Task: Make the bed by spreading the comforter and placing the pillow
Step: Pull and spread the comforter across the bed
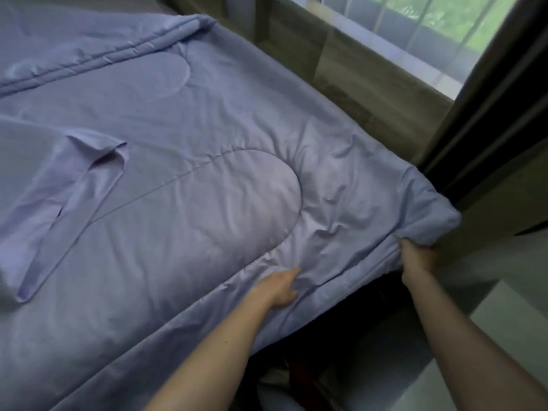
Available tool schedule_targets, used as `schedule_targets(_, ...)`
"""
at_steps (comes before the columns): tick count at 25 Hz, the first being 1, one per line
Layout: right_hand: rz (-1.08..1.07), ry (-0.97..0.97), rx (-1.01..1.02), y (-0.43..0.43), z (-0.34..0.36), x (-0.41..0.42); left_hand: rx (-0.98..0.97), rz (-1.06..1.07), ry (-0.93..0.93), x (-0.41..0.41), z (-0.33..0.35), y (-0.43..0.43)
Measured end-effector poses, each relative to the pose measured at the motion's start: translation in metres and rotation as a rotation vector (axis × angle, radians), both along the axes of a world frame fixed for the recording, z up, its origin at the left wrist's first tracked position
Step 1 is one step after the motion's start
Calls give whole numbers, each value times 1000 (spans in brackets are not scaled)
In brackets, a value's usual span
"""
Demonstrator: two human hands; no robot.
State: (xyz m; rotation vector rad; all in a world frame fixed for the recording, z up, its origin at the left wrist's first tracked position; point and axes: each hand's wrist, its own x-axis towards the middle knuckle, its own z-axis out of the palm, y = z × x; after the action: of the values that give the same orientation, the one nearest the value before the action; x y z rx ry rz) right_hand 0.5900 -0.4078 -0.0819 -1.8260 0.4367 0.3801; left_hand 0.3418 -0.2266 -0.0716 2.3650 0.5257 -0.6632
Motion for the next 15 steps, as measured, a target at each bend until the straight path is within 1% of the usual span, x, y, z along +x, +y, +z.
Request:
schedule_targets(2,-34,117,6,3,-1,-4,28,-2,40,2,-1,-1)
schedule_targets(3,-18,158,-40,6,-1,-7,80,9,33,2,2,-1)
schedule_targets(4,19,193,-59,11,1,-7,148,35,17,3,5,1)
schedule_targets(5,91,193,-126,20,9,-15,219,63,3,2,9,4)
schedule_targets(6,161,130,-209,30,14,-16,283,96,-16,1,12,10)
schedule_targets(8,335,-66,-349,60,35,-33,379,187,-98,-3,18,25)
schedule_targets(9,437,-159,-329,78,46,-46,399,268,-172,-7,23,33)
schedule_targets(10,541,-247,-295,97,51,-58,375,387,-254,-12,29,41)
schedule_targets(12,709,-339,-144,139,65,-89,272,655,-388,-24,48,56)
schedule_targets(13,787,-335,-44,158,74,-105,224,755,-431,-32,60,62)
schedule_targets(15,941,-305,122,195,98,-139,188,886,-523,-55,86,76)
